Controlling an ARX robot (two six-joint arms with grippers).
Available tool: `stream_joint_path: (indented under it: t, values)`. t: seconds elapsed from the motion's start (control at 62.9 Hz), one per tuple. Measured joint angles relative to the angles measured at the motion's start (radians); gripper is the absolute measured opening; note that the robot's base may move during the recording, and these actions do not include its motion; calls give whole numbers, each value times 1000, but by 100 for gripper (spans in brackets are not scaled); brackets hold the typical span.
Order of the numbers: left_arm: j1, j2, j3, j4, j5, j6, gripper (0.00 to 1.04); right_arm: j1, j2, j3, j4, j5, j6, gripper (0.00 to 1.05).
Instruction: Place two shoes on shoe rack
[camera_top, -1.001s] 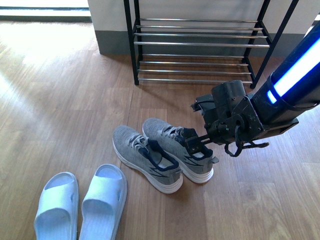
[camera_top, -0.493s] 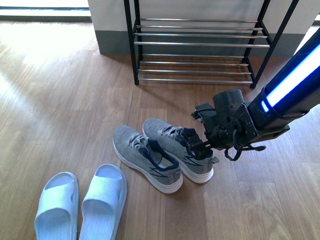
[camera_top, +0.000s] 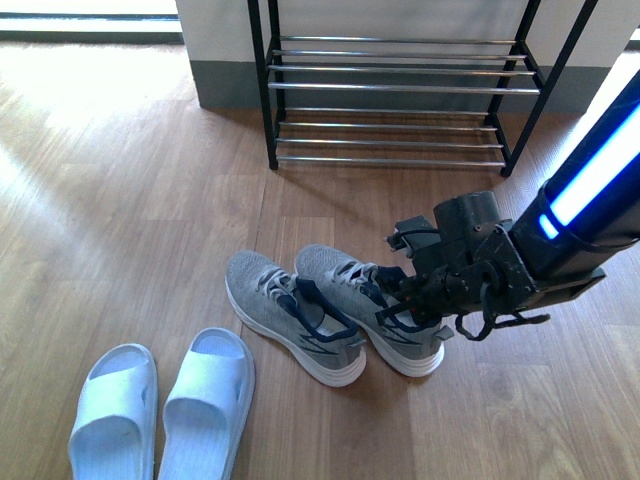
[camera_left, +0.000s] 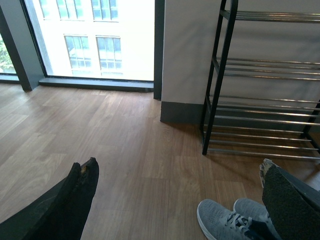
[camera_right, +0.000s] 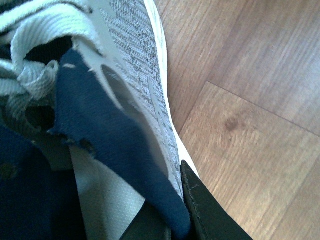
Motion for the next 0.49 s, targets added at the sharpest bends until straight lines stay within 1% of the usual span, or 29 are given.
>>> stream_joint_path:
  t: [0.159, 0.286, 0.429, 0.493]
  values:
    - [0, 0, 0, 0, 0, 0, 95, -14, -171, -213, 143, 32, 74, 1]
    - [0, 0, 0, 0, 0, 0, 95, -54, -378, -412, 239, 36, 149, 1]
    - [0, 0, 0, 0, 0, 0, 95, -122, -635, -621, 274, 41, 223, 1]
    - [0, 0, 0, 0, 0, 0, 95, -173, -783, -726, 262, 25, 253, 1]
